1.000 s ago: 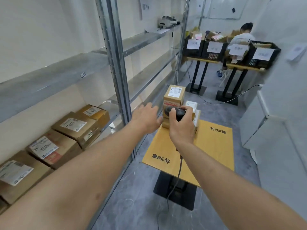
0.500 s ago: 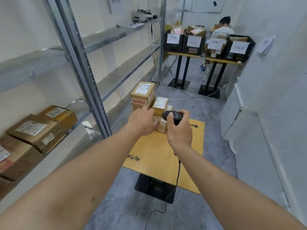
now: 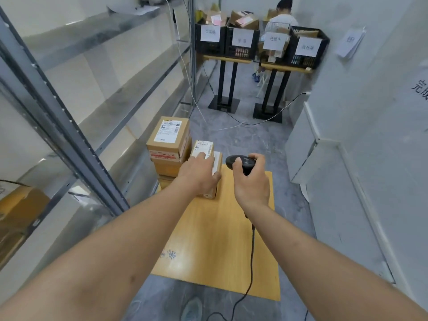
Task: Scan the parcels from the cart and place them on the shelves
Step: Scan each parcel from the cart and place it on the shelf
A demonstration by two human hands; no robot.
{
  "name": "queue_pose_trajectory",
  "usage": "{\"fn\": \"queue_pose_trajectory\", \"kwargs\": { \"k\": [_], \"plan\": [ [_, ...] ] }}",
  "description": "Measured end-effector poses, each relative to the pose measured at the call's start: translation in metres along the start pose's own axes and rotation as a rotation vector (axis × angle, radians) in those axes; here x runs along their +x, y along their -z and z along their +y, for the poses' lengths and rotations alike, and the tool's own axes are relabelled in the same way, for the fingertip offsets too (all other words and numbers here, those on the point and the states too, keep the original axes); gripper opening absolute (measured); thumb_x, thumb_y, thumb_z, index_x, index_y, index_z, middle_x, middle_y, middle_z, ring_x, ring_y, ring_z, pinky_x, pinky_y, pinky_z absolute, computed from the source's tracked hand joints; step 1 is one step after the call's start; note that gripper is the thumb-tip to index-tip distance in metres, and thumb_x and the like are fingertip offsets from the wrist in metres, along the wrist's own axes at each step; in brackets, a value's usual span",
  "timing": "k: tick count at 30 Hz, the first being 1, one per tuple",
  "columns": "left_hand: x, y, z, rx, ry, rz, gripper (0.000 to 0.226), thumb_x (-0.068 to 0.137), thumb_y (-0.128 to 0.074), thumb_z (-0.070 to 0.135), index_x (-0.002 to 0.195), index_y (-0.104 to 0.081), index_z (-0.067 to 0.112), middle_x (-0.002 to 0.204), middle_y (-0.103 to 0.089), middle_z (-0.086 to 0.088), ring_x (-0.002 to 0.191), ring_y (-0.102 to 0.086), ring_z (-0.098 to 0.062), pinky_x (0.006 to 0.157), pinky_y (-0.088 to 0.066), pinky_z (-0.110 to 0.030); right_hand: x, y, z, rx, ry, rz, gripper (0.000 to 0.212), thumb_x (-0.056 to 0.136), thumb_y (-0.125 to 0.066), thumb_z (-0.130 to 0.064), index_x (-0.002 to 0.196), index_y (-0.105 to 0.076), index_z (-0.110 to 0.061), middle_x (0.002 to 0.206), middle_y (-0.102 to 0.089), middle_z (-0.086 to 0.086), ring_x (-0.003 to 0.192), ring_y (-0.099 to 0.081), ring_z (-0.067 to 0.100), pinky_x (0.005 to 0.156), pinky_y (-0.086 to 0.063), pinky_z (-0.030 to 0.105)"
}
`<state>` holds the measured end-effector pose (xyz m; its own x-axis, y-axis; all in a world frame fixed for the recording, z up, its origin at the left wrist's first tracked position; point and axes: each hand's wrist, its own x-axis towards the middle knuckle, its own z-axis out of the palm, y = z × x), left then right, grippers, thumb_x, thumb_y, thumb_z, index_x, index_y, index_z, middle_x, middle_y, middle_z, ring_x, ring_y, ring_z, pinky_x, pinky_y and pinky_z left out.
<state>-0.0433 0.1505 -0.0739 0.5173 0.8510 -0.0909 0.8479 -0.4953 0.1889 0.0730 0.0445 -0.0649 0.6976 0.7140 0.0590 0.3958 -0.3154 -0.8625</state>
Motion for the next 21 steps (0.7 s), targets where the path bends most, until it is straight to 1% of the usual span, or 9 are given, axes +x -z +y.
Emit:
{"fn": "queue_pose_trajectory", "kwargs": {
  "k": [2, 5, 7, 10, 13, 15, 17, 19, 21],
  "plan": [
    [0.029, -0.008, -0.011, -0.006, -0.017, -0.027, 0.054, 0.102, -0.05, 0.052, 0.145, -0.05, 0.019, 0.143, -0.05, -0.007, 0.131, -0.051, -0.032, 0.099, -0.049, -0.047, 0.02, -0.02, 0.0, -0.019, -0.021, 0.006, 0.03, 0.103, -0.051, -0.052, 0.125, -0.045, -0.032, 0.092, -0.064, -0.014, 0.083, -0.065, 0.015, 0.07, -0.051, 0.037],
    [0.067, -0.021, -0.028, -0.019, -0.039, -0.062, 0.05, 0.101, -0.049, 0.05, 0.139, -0.052, 0.018, 0.138, -0.052, -0.007, 0.126, -0.054, -0.033, 0.094, -0.049, -0.046, 0.047, -0.048, 0.002, -0.038, -0.066, 0.015, 0.03, 0.103, -0.052, -0.053, 0.123, -0.045, -0.032, 0.092, -0.065, -0.015, 0.086, -0.066, 0.017, 0.076, -0.056, 0.042],
    [0.09, -0.032, -0.038, -0.037, -0.036, -0.089, 0.049, 0.101, -0.05, 0.049, 0.138, -0.053, 0.018, 0.137, -0.052, -0.007, 0.124, -0.054, -0.033, 0.093, -0.05, -0.046, 0.064, -0.064, 0.004, -0.047, -0.099, 0.021, 0.028, 0.103, -0.052, -0.053, 0.121, -0.045, -0.033, 0.091, -0.064, -0.016, 0.087, -0.066, 0.017, 0.078, -0.056, 0.043],
    [0.12, -0.047, -0.047, -0.057, -0.036, -0.144, 0.05, 0.1, -0.052, 0.047, 0.14, -0.051, 0.017, 0.138, -0.051, -0.009, 0.125, -0.053, -0.033, 0.092, -0.05, -0.046, 0.084, -0.085, 0.008, -0.054, -0.148, 0.026, 0.028, 0.104, -0.052, -0.051, 0.123, -0.046, -0.032, 0.092, -0.062, -0.018, 0.087, -0.064, 0.014, 0.077, -0.053, 0.039],
    [0.146, -0.061, -0.053, -0.037, -0.025, -0.163, 0.049, 0.1, -0.054, 0.047, 0.139, -0.052, 0.017, 0.14, -0.049, -0.011, 0.129, -0.048, -0.035, 0.097, -0.048, -0.047, 0.099, -0.102, 0.014, -0.06, -0.187, 0.018, 0.03, 0.103, -0.053, -0.051, 0.125, -0.047, -0.031, 0.094, -0.063, -0.018, 0.091, -0.064, 0.016, 0.081, -0.053, 0.039],
    [0.16, -0.07, -0.056, 0.006, 0.013, -0.16, 0.048, 0.101, -0.054, 0.047, 0.139, -0.05, 0.017, 0.146, -0.044, -0.016, 0.134, -0.043, -0.039, 0.104, -0.045, -0.049, 0.108, -0.109, 0.02, -0.067, -0.206, 0.013, 0.03, 0.103, -0.054, -0.05, 0.126, -0.047, -0.031, 0.096, -0.063, -0.017, 0.094, -0.064, 0.017, 0.083, -0.053, 0.04],
    [0.17, -0.079, -0.057, 0.033, 0.066, -0.161, 0.056, 0.102, -0.055, 0.047, 0.147, -0.041, 0.017, 0.156, -0.031, -0.024, 0.139, -0.036, -0.044, 0.107, -0.043, -0.051, 0.116, -0.114, 0.026, -0.075, -0.22, 0.01, 0.029, 0.103, -0.054, -0.05, 0.125, -0.047, -0.032, 0.096, -0.063, -0.018, 0.093, -0.064, 0.016, 0.082, -0.054, 0.04],
    [0.177, -0.086, -0.056, 0.037, 0.122, -0.166, 0.066, 0.102, -0.055, 0.05, 0.154, -0.032, 0.017, 0.16, -0.021, -0.027, 0.141, -0.033, -0.045, 0.107, -0.044, -0.051, 0.122, -0.117, 0.032, -0.085, -0.225, 0.006, 0.028, 0.103, -0.054, -0.05, 0.124, -0.047, -0.033, 0.095, -0.063, -0.02, 0.091, -0.064, 0.014, 0.082, -0.054, 0.04],
    [0.18, -0.093, -0.054, -0.002, 0.177, -0.165, 0.071, 0.102, -0.055, 0.051, 0.157, -0.027, 0.017, 0.161, -0.018, -0.027, 0.136, -0.038, -0.044, 0.101, -0.046, -0.049, 0.127, -0.119, 0.037, -0.091, -0.228, -0.002, 0.029, 0.103, -0.054, -0.051, 0.125, -0.047, -0.033, 0.096, -0.062, -0.021, 0.091, -0.064, 0.012, 0.082, -0.055, 0.04]
  ]
}}
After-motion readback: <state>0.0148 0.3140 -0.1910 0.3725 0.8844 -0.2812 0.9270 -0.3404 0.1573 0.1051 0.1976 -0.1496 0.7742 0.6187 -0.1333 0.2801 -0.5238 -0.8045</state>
